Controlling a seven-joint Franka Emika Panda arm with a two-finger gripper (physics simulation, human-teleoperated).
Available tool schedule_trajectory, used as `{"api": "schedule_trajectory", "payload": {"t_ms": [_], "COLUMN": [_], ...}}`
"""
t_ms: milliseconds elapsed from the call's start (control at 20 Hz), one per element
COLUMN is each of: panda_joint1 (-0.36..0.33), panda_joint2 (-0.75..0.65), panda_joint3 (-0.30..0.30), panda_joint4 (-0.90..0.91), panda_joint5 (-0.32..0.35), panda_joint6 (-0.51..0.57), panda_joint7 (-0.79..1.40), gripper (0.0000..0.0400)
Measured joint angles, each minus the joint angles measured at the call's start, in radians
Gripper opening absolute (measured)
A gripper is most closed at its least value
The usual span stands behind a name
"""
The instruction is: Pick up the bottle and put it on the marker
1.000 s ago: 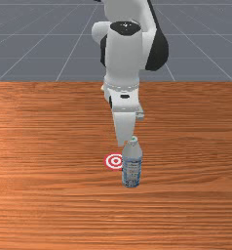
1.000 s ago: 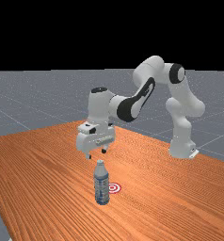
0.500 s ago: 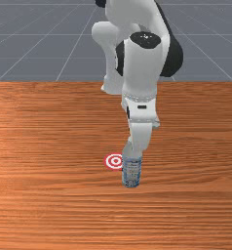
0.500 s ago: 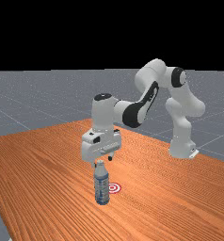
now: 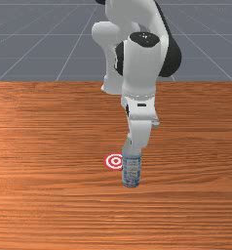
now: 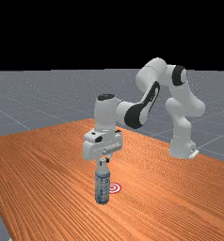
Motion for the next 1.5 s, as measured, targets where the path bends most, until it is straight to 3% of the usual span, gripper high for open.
{"api": "schedule_trajectory", "payload": {"t_ms": [250,450,650,700,900,1050,1250,1300,1500], "panda_joint1": [-0.007,0.002,-0.058,-0.067,-0.067,-0.072,-0.085,-0.071,-0.071], "panda_joint2": [-0.008,-0.008,-0.013,-0.01,-0.093,-0.147,-0.189,-0.186,-0.221], "panda_joint3": [0.006,-0.038,-0.034,-0.027,-0.028,-0.023,-0.012,-0.025,-0.026], "panda_joint4": [-0.01,-0.008,-0.018,-0.002,-0.13,-0.229,-0.296,-0.283,-0.338], "panda_joint5": [0.012,0.027,0.024,0.021,0.018,0.029,0.058,0.025,0.024], "panda_joint6": [0.016,0.001,0.011,-0.036,-0.024,0.068,0.09,0.046,0.062], "panda_joint7": [-0.008,0.151,0.013,-0.031,-0.029,-0.035,-0.059,-0.032,-0.03], "gripper": [0.0167,0.0166,0.0167,0.0165,0.0161,0.0163,0.0163,0.0163,0.0163]}}
